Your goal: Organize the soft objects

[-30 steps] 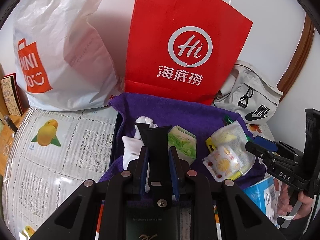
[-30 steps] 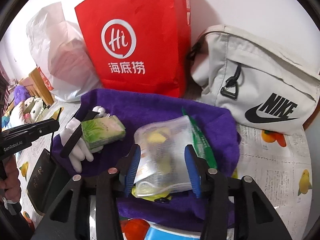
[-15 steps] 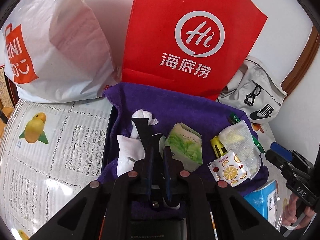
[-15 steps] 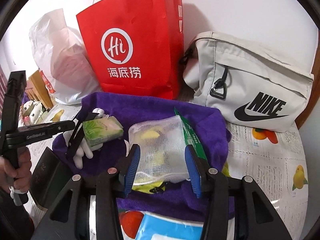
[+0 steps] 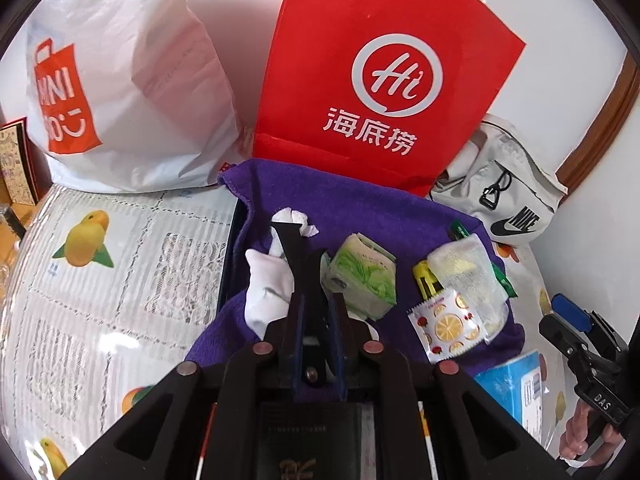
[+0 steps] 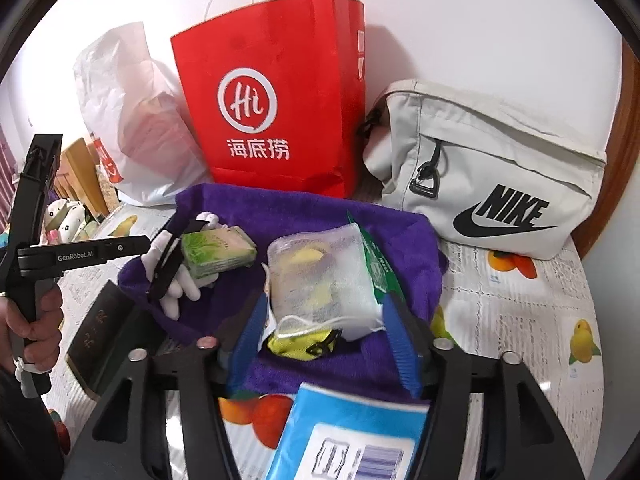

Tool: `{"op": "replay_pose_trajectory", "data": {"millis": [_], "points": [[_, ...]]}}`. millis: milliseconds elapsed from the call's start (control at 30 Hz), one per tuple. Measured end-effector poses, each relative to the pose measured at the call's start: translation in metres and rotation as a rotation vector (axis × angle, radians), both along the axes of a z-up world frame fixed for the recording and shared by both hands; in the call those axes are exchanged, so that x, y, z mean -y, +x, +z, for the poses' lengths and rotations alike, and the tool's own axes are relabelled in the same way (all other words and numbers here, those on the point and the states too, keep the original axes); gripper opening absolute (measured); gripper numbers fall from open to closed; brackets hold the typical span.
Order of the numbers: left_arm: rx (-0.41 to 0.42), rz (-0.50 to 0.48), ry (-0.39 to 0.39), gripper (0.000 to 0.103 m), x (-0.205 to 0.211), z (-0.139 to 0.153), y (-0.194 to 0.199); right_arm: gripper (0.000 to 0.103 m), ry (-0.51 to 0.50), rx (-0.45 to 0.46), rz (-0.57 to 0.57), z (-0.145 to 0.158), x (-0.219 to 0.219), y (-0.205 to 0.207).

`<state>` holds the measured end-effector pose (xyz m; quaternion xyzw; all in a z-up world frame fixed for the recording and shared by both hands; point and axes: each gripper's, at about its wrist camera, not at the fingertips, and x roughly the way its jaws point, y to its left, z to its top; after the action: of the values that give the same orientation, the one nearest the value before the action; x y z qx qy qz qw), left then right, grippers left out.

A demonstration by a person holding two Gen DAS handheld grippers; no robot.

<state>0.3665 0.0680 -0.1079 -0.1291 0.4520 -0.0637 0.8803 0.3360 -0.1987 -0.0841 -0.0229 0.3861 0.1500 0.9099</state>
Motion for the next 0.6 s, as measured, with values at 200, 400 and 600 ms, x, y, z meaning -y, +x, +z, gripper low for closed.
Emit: {"op": "replay_pose_trajectory", "data": {"millis": [200, 400, 600], "points": [[0.028, -0.007, 0.027, 0.048, 0.005, 0.017, -0.028, 0.082, -0.032, 0.005, -0.016, 0.011, -0.002, -0.028], [0.055, -0.016, 0.036, 0.063, 0.011, 0.035, -0.063, 0.096, -0.055, 0.047, -0.061, 0.026, 0.002, -0.065], [0.088, -0.015, 0.067, 0.072, 0.016, 0.053, -0.106, 0.101, -0.01, 0.028, -0.1, 0.04, 0.01, -0.1]]}}
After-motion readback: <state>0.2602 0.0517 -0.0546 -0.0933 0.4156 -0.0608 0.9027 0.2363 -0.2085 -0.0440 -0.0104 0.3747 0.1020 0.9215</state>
